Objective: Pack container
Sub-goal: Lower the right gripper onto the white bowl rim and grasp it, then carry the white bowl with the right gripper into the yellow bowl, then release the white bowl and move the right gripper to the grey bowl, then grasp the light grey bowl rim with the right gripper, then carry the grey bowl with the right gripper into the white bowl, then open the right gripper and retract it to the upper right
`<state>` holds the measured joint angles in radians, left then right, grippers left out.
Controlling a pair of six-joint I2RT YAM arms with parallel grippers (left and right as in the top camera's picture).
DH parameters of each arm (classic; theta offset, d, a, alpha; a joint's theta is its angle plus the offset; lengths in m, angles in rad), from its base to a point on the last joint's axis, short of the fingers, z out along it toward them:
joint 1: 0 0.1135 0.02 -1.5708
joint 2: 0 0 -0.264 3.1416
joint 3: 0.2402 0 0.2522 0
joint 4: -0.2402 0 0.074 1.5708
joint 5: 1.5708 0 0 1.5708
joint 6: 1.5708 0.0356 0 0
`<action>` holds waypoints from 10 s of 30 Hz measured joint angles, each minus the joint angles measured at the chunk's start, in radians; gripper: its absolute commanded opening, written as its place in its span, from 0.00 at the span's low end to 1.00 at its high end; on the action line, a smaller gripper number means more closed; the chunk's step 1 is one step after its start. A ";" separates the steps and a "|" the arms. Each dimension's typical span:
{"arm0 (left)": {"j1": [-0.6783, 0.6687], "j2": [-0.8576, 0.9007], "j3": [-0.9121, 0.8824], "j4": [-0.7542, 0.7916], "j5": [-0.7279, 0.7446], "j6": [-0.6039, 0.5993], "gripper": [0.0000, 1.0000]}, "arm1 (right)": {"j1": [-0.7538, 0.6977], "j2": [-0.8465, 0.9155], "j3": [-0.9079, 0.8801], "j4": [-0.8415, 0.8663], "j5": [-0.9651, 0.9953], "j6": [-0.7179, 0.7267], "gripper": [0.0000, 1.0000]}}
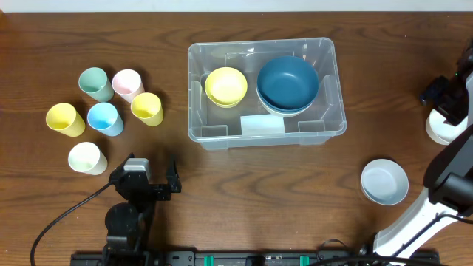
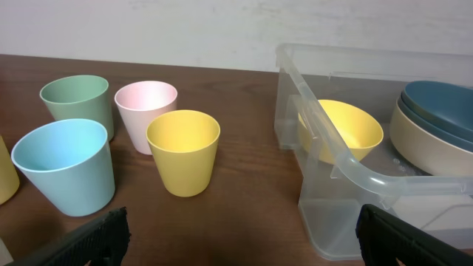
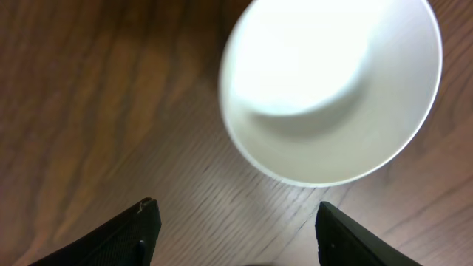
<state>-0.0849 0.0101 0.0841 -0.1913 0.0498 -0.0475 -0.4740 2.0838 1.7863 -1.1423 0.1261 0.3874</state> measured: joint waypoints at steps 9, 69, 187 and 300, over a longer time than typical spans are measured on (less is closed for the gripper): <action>0.000 0.000 0.000 0.000 0.000 0.000 0.98 | -0.026 0.033 0.000 0.051 -0.002 -0.075 0.65; 0.000 0.000 0.000 0.000 0.000 0.000 0.98 | 0.267 -0.139 0.298 0.002 -0.293 -0.146 0.01; 0.000 0.000 0.000 0.000 0.000 0.000 0.98 | 0.225 -0.479 -0.777 0.179 -0.133 0.270 0.38; 0.000 0.000 0.000 0.000 0.000 0.000 0.98 | 0.880 -0.471 0.070 0.178 -0.002 -0.100 0.80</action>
<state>-0.0849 0.0101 0.0841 -0.1917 0.0498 -0.0475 0.4061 1.6131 1.8565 -0.9646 0.1242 0.2874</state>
